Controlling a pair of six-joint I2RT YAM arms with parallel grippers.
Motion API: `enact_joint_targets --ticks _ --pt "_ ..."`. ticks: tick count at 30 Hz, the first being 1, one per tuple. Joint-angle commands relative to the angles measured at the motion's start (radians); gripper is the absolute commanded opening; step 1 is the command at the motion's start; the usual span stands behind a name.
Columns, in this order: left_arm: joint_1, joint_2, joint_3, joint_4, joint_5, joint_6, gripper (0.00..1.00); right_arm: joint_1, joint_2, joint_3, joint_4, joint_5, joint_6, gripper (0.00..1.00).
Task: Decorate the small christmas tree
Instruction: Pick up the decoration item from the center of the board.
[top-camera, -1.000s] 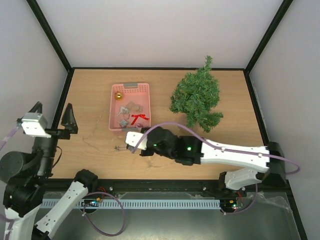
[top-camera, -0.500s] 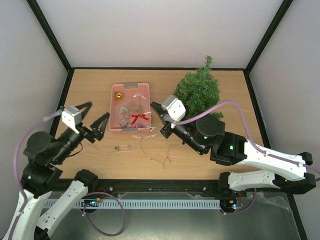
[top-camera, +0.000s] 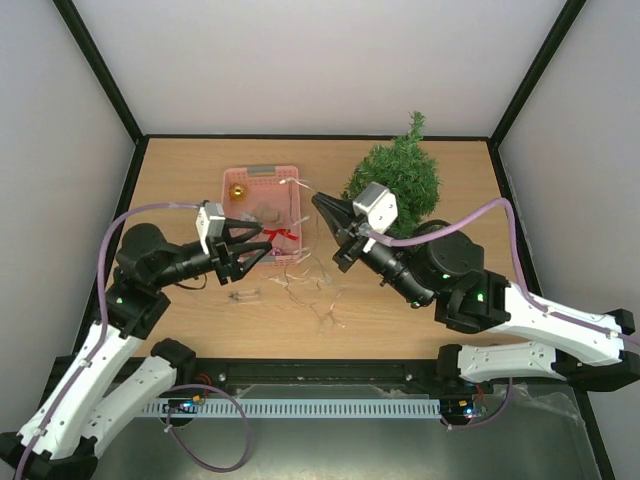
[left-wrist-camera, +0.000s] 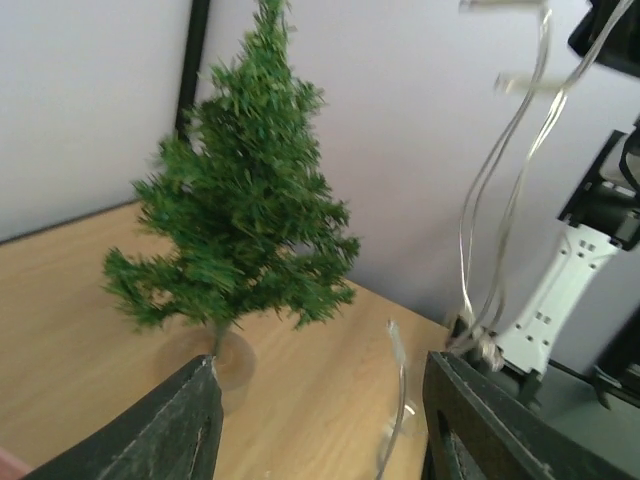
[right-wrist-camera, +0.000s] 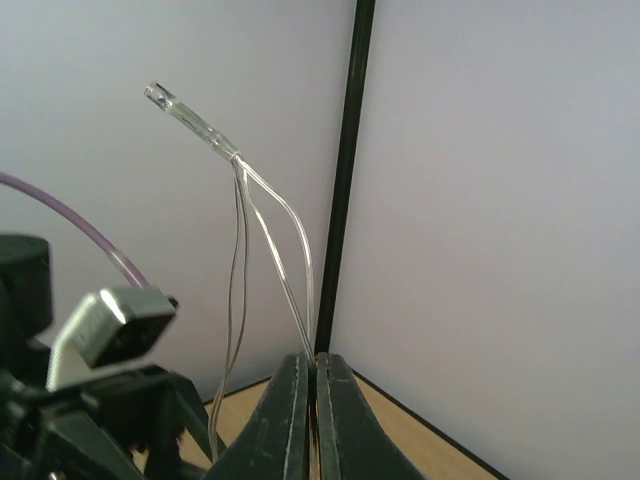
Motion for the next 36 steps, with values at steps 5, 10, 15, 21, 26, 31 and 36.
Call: enact_joint_targets --ticks 5,10,15,21,26,31,36 --pt "-0.043 0.054 -0.093 0.2 0.189 -0.042 0.53 0.007 -0.049 -0.011 0.089 -0.043 0.028 0.02" --pt "-0.133 0.099 -0.101 0.235 0.147 -0.013 0.58 0.007 -0.047 -0.022 0.113 -0.045 0.041 0.02" --pt "-0.192 0.154 -0.095 0.269 0.088 0.01 0.55 0.007 -0.054 -0.038 0.144 -0.054 0.06 0.02" --pt "-0.244 0.207 -0.079 0.281 0.032 0.079 0.35 0.007 -0.062 -0.066 0.174 -0.054 0.077 0.02" --pt "-0.247 0.183 -0.048 0.177 -0.083 0.148 0.04 0.007 -0.084 -0.078 0.134 0.008 0.059 0.02" --pt "-0.246 0.116 0.015 0.074 -0.245 0.179 0.02 0.007 -0.131 -0.102 0.056 0.227 -0.014 0.02" --pt "-0.246 0.081 0.086 0.06 -0.276 0.159 0.02 0.007 -0.154 -0.105 -0.005 0.373 -0.088 0.02"
